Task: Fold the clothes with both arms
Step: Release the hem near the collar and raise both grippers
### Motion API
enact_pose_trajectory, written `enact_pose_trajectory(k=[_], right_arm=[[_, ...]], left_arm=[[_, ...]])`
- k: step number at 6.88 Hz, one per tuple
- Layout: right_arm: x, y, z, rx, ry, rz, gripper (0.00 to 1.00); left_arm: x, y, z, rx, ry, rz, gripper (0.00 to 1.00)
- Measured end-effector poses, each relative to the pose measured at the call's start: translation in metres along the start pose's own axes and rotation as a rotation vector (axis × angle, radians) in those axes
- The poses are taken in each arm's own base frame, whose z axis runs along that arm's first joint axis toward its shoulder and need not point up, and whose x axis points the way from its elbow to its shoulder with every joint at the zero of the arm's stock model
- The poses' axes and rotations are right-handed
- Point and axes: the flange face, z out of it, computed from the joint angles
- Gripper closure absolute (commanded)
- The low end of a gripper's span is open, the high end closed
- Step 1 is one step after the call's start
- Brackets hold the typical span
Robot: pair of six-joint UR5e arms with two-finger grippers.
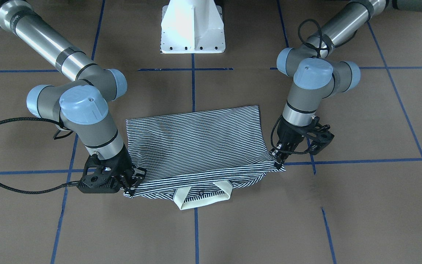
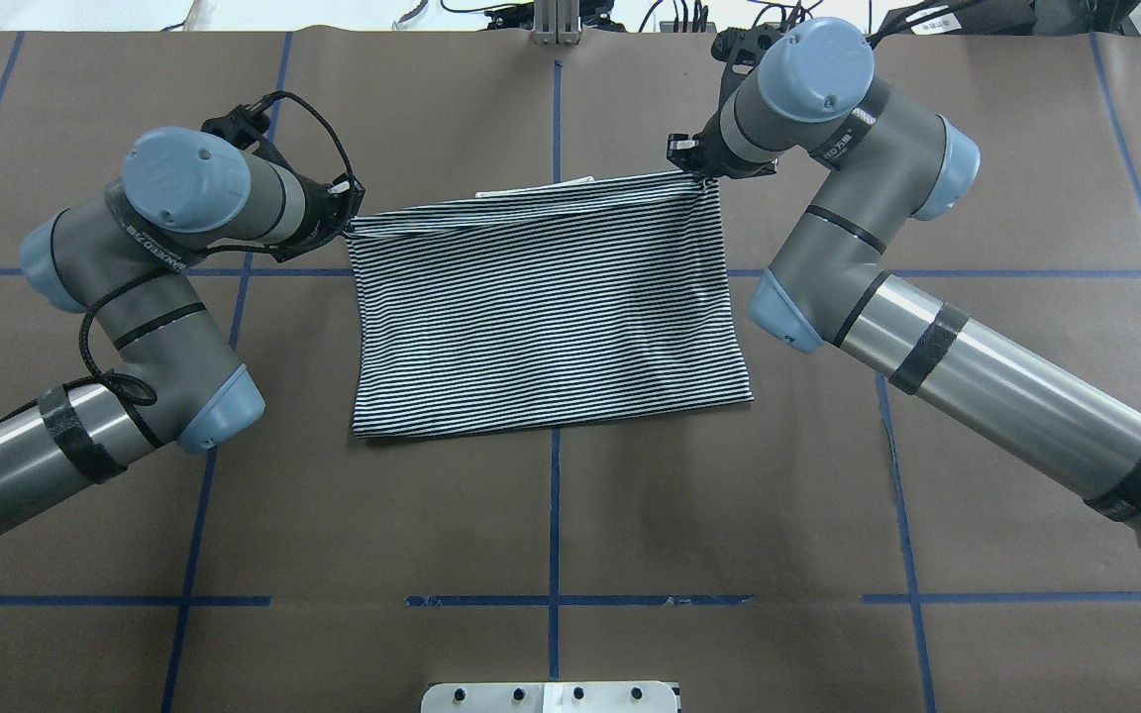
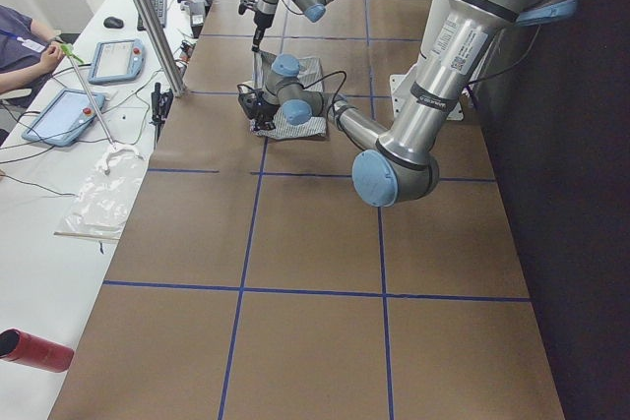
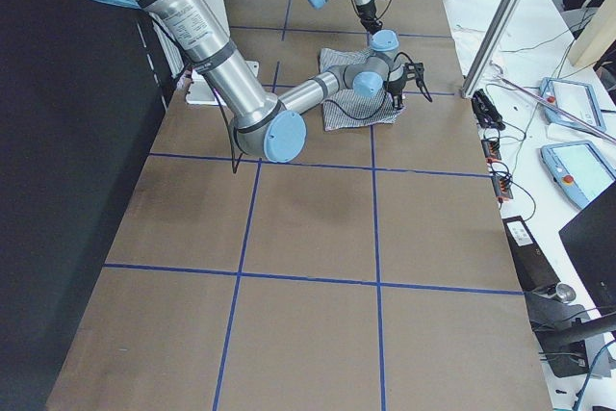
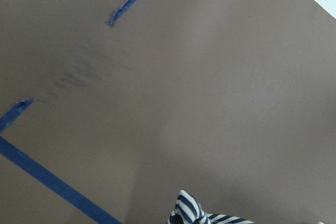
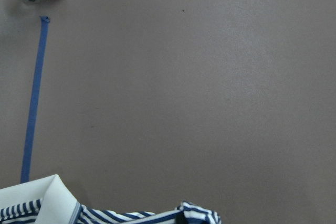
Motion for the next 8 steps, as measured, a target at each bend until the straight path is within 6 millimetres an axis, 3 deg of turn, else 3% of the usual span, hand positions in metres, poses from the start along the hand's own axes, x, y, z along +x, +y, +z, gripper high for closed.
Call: enact_pose_trajectory(k=[3, 4, 5, 8], right_arm=[[-0.012, -0.004, -0.006, 0.007, -0.014, -0.006, 1.0], [-0.013, -0.004, -0.007, 0.007, -0.016, -0.008, 0.57], [-0.012, -0.003, -0.006, 0.005, -0.015, -0.009, 0.01], [-0.007, 0.001, -0.002, -0.001, -0.016, -0.011, 0.0]], left_arm=[[0.014, 0.003, -0.005, -0.003, 0.019, 0.004, 1.0], [0.017, 0.004, -0.006, -0.005, 0.023, 0.004, 0.41], [0.018, 0.005, -0.007, -0.006, 0.025, 0.006, 0.0], [0.019, 0.005, -0.007, -0.008, 0.026, 0.035, 0.0]])
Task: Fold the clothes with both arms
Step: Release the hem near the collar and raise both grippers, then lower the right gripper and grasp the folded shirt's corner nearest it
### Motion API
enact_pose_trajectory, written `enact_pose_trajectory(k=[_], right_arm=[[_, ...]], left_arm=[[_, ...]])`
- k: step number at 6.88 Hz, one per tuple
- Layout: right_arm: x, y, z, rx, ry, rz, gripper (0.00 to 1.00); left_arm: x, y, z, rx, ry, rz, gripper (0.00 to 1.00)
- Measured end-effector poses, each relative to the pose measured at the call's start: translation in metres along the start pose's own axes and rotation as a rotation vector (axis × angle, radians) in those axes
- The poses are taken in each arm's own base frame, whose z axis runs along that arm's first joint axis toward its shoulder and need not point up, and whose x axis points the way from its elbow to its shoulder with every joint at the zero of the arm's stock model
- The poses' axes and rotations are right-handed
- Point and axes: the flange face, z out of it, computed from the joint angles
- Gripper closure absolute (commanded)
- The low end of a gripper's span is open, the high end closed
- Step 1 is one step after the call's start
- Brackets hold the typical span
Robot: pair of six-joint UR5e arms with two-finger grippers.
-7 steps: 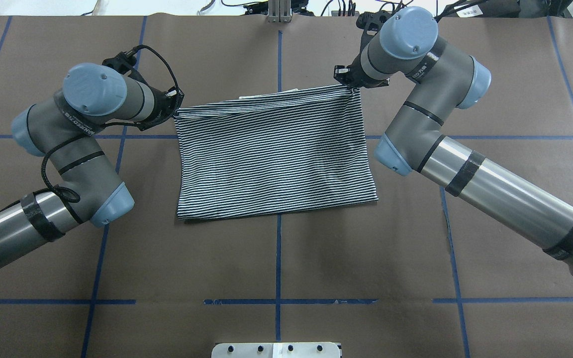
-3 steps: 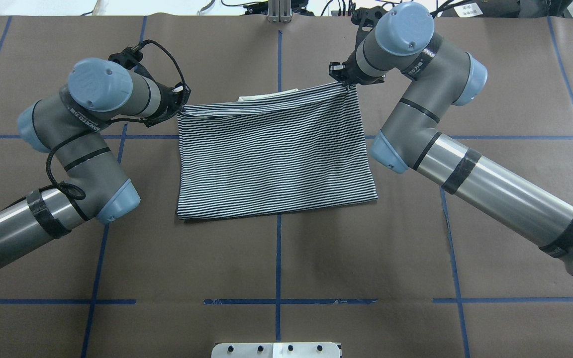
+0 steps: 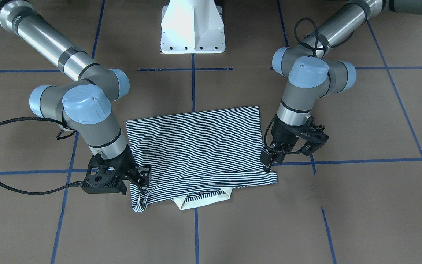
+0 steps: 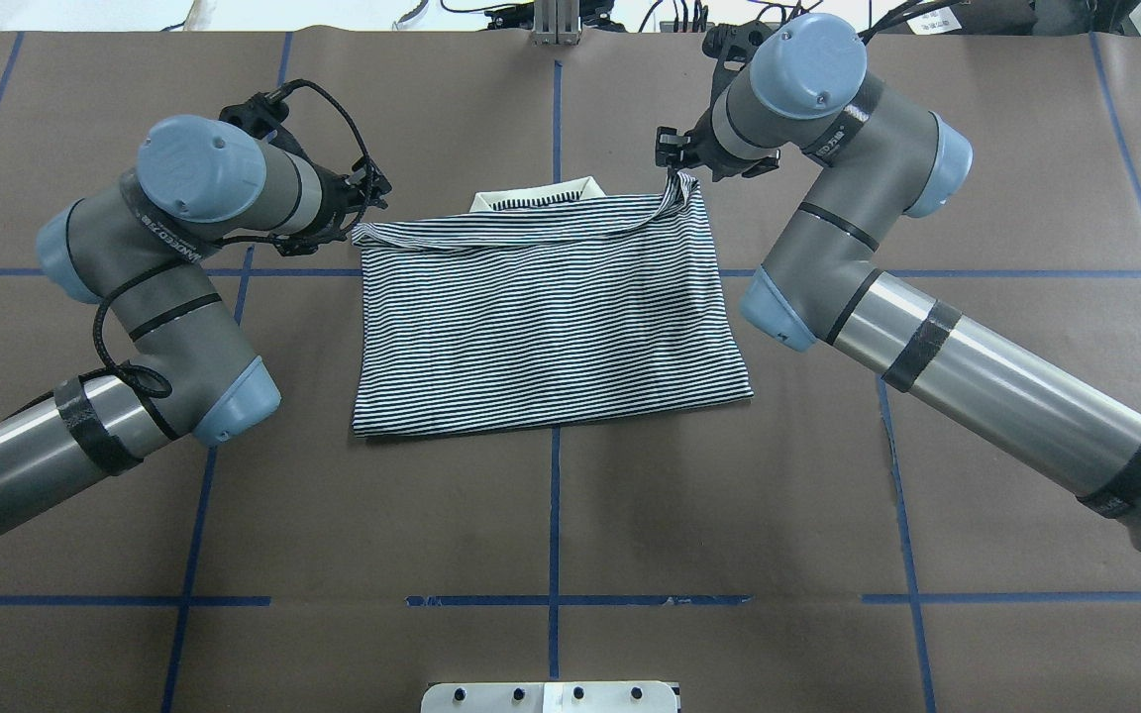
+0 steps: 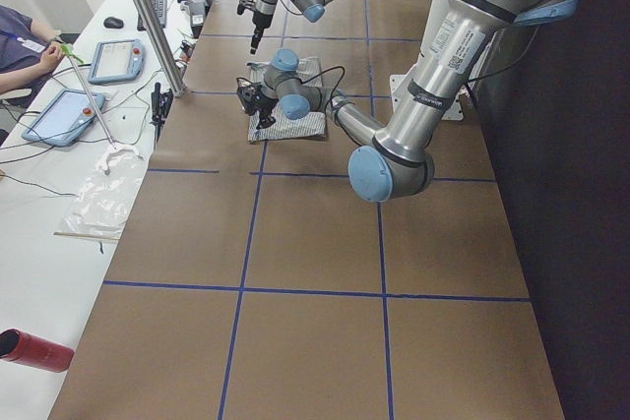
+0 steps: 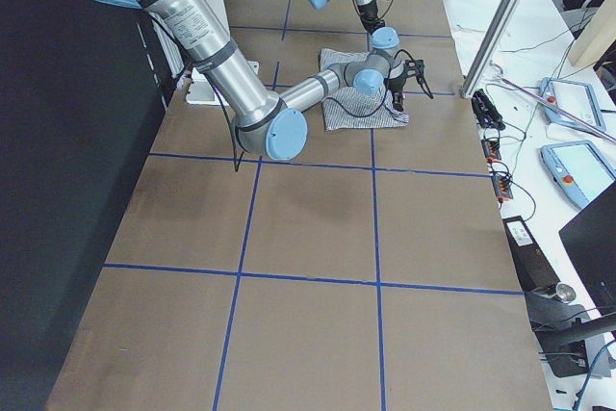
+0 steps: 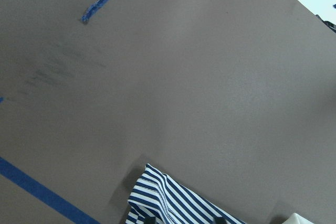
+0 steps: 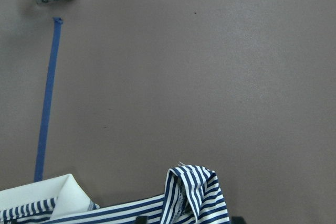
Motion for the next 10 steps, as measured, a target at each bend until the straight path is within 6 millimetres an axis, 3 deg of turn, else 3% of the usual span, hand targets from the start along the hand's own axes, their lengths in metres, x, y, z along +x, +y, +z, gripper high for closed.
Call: enact_pose_trajectory(k=[2, 3, 4, 6, 9, 10], right_arm=[[0.008, 0.015, -0.006, -0.055, -0.037, 0.01, 0.0], [0.025, 0.04, -0.01, -0.102, -0.05, 0.019, 0.0], [0.043, 0.077, -0.017, -0.145, -0.049, 0.036, 0.0], [0.055, 0.142, -0.033, -0.223, -0.015, 0.079, 0.0], [0.056, 0.195, -0.024, -0.302, 0.046, 0.072, 0.0], [0.058, 0.208, -0.015, -0.319, 0.063, 0.063, 0.06]], left_arm=[[0.004, 0.001, -0.004, -0.003, 0.009, 0.003, 0.0], [0.008, 0.002, -0.007, -0.006, 0.015, 0.002, 0.0], [0.012, 0.004, -0.011, -0.009, 0.024, 0.001, 0.0], [0.019, 0.01, -0.021, -0.017, 0.042, 0.0, 0.0], [0.02, 0.012, -0.022, -0.019, 0.049, 0.0, 0.0], [0.02, 0.012, -0.023, -0.019, 0.05, 0.0, 0.0]])
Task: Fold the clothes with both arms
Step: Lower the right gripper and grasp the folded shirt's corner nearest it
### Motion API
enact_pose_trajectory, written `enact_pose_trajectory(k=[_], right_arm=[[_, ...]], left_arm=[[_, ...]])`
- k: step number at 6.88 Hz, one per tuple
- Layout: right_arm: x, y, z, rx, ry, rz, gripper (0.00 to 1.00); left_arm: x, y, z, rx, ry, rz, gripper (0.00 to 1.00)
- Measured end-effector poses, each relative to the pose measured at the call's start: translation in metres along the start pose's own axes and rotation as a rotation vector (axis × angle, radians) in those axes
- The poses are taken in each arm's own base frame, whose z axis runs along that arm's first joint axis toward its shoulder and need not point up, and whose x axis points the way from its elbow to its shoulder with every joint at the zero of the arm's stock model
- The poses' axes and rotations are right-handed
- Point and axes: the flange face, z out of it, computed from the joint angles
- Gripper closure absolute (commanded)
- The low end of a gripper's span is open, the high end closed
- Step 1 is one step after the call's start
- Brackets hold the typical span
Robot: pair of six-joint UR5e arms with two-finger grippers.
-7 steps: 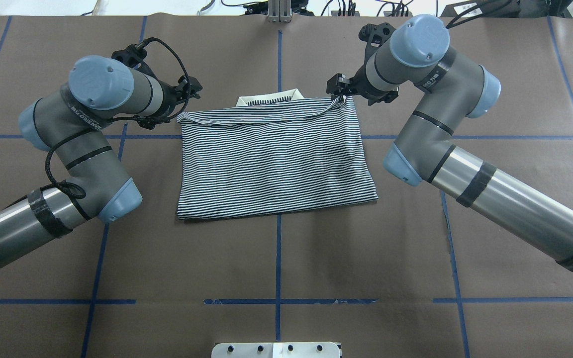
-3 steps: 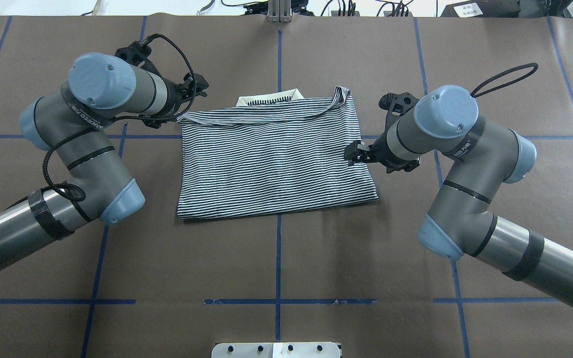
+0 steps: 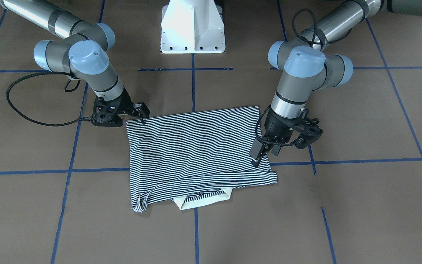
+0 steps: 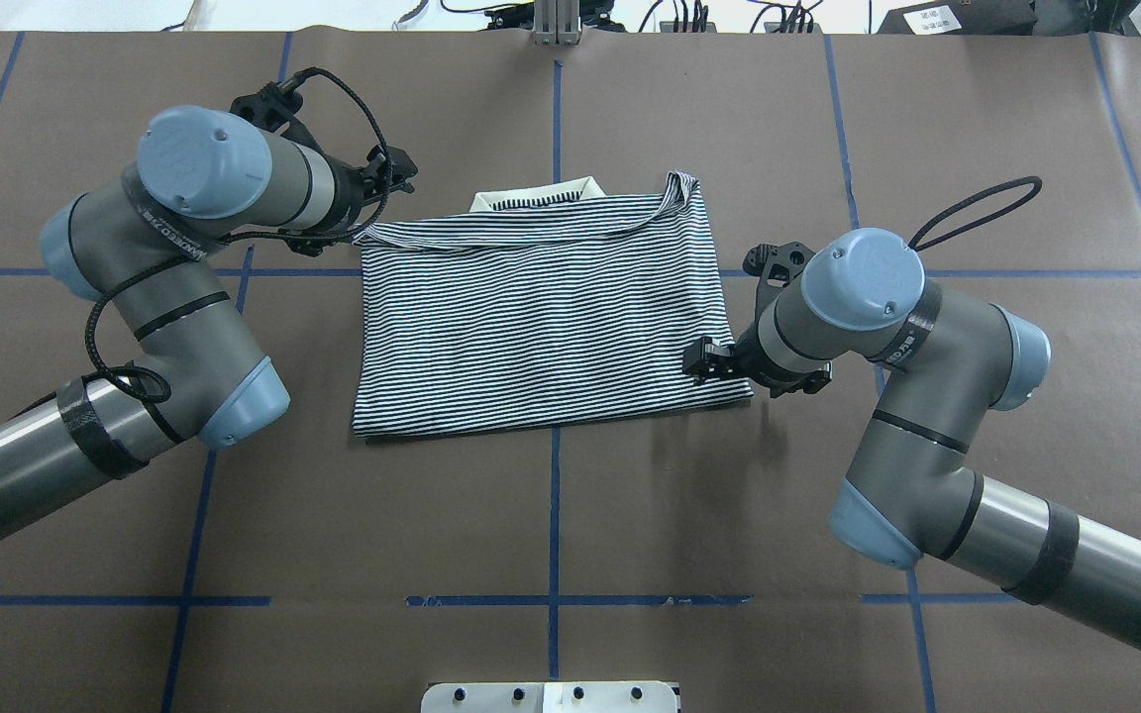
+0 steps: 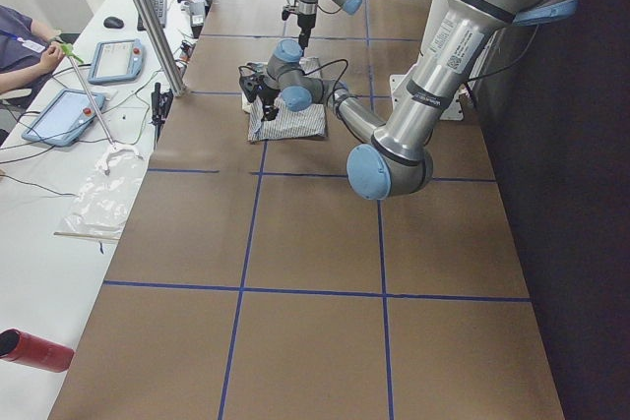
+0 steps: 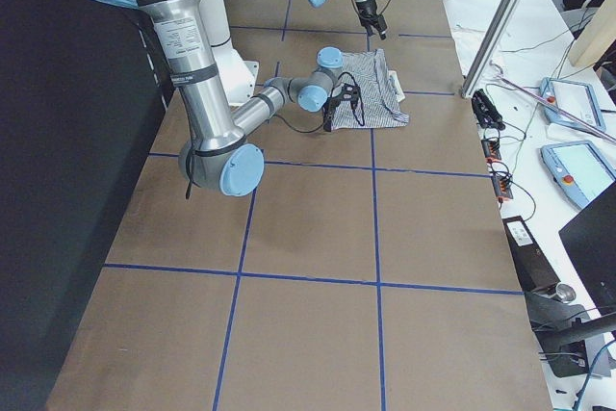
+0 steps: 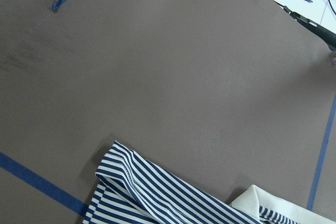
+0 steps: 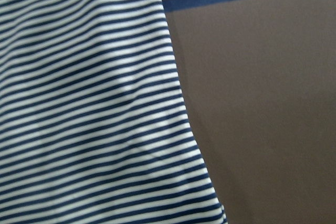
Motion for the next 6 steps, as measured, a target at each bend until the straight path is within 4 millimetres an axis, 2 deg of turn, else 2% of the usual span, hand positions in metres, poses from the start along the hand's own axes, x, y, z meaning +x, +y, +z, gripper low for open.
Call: enact_pose_trajectory(k=[1, 2, 4, 6], right_arm=[[0.002, 0.004, 0.01, -0.01, 0.014, -0.004, 0.24], [0.001, 0.006, 0.012, -0.015, 0.016, -0.007, 0.29], [0.0, 0.002, 0.005, -0.015, 0.005, -0.005, 0.29], [0.0, -0.002, -0.004, -0.012, -0.008, -0.005, 0.39]], left_arm=[[0.0, 0.0, 0.0, 0.0, 0.001, 0.0, 0.0], [0.0, 0.0, 0.0, 0.0, 0.002, 0.0, 0.0], [0.0, 0.0, 0.0, -0.001, 0.003, 0.002, 0.0], [-0.002, -0.001, 0.0, 0.001, 0.003, 0.002, 0.0]])
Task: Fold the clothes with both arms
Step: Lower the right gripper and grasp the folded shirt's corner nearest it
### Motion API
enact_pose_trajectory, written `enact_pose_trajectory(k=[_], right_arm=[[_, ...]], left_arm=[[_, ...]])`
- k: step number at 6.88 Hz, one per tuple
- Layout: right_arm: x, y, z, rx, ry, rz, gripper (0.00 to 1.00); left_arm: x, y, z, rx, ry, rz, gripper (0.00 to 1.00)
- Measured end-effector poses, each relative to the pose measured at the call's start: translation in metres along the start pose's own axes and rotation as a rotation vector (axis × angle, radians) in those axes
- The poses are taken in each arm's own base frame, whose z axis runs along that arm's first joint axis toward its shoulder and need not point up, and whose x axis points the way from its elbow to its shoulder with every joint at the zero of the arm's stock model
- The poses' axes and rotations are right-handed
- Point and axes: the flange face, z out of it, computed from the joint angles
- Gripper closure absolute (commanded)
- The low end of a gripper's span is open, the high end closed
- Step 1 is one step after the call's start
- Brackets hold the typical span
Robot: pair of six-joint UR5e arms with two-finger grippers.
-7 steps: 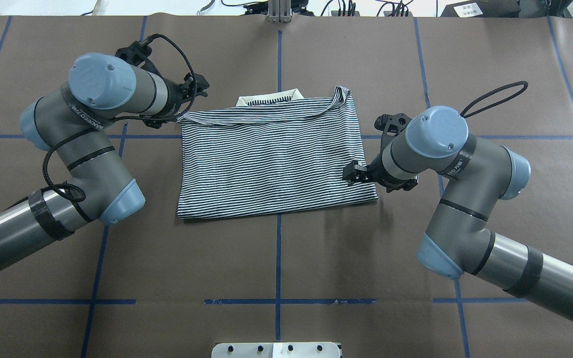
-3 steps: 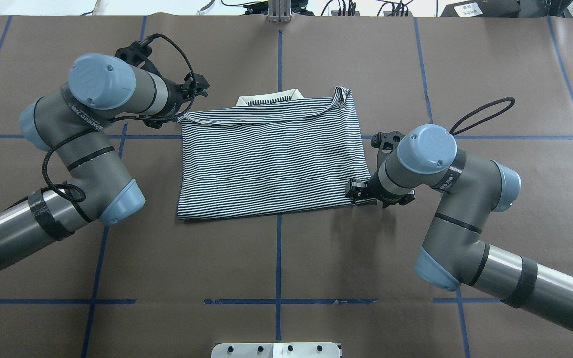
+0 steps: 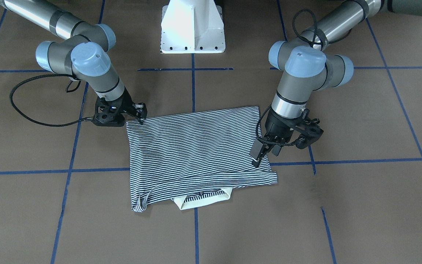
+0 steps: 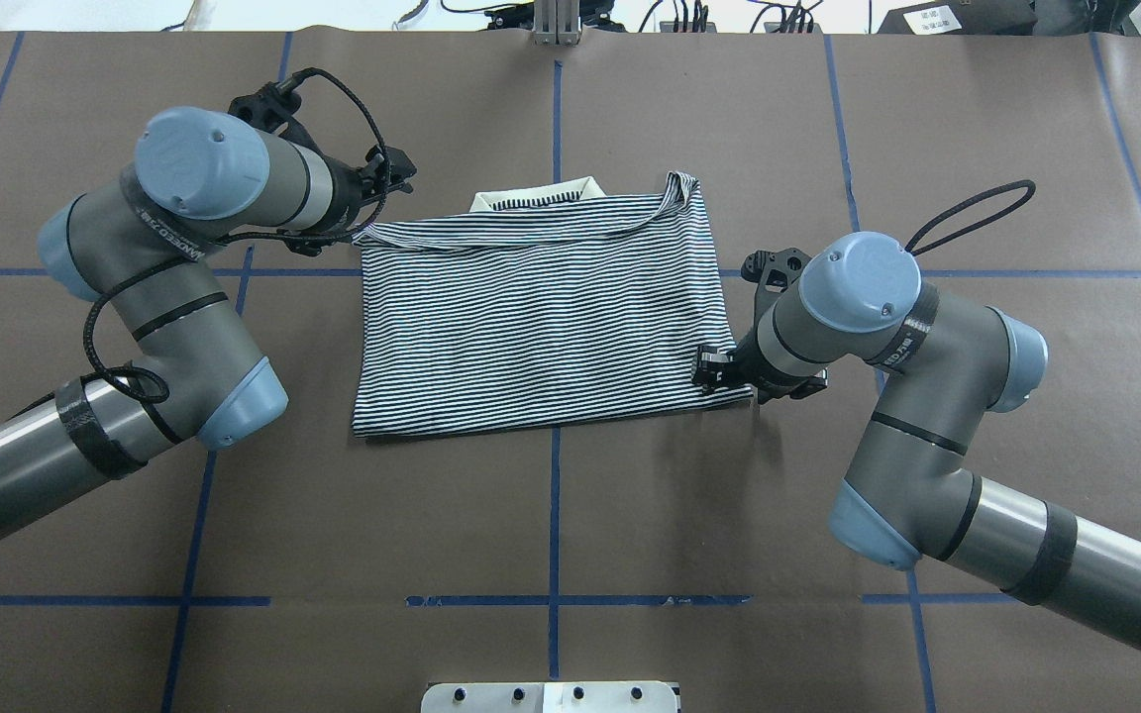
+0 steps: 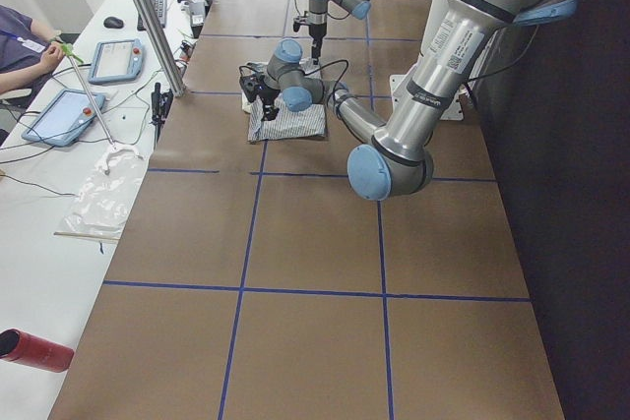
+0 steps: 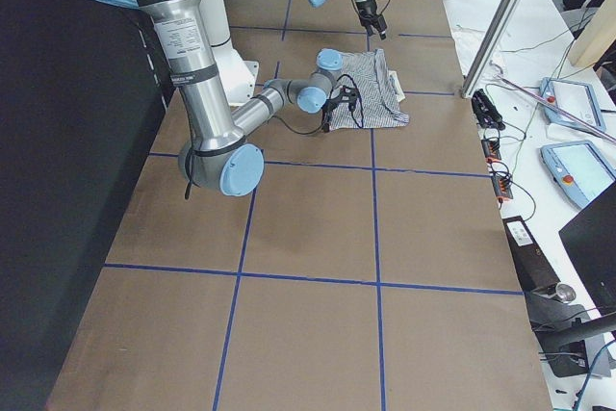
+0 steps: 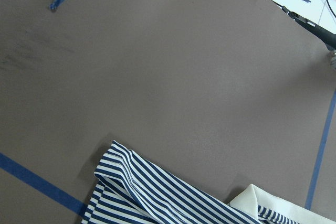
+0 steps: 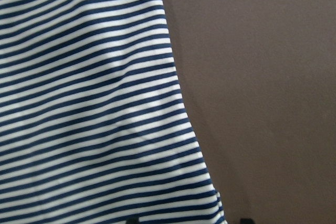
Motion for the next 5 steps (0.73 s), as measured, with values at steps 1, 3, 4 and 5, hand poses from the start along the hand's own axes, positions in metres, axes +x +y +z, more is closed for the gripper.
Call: enact_pose_trajectory(k=[1, 3, 4, 5], right_arm=[[0.0012, -0.0007, -0.0006, 0.0, 0.0, 0.001, 0.39], [0.0042, -0.0005, 0.001, -0.002, 0.005, 0.001, 0.41], [0.0063, -0.0004, 0.0025, -0.003, 0.009, 0.002, 0.41], [0.0078, 0.0002, 0.0043, -0.005, 0.012, 0.002, 0.56]], left_arm=[[-0.0007, 0.0003, 0.0005, 0.0, -0.001, 0.0, 0.0], [-0.0013, 0.0001, 0.0007, 0.001, -0.004, 0.0, 0.0], [-0.0009, 0.0003, 0.0004, 0.001, -0.003, 0.0, 0.0], [-0.0007, 0.0006, 0.0004, 0.001, -0.003, 0.001, 0.0]])
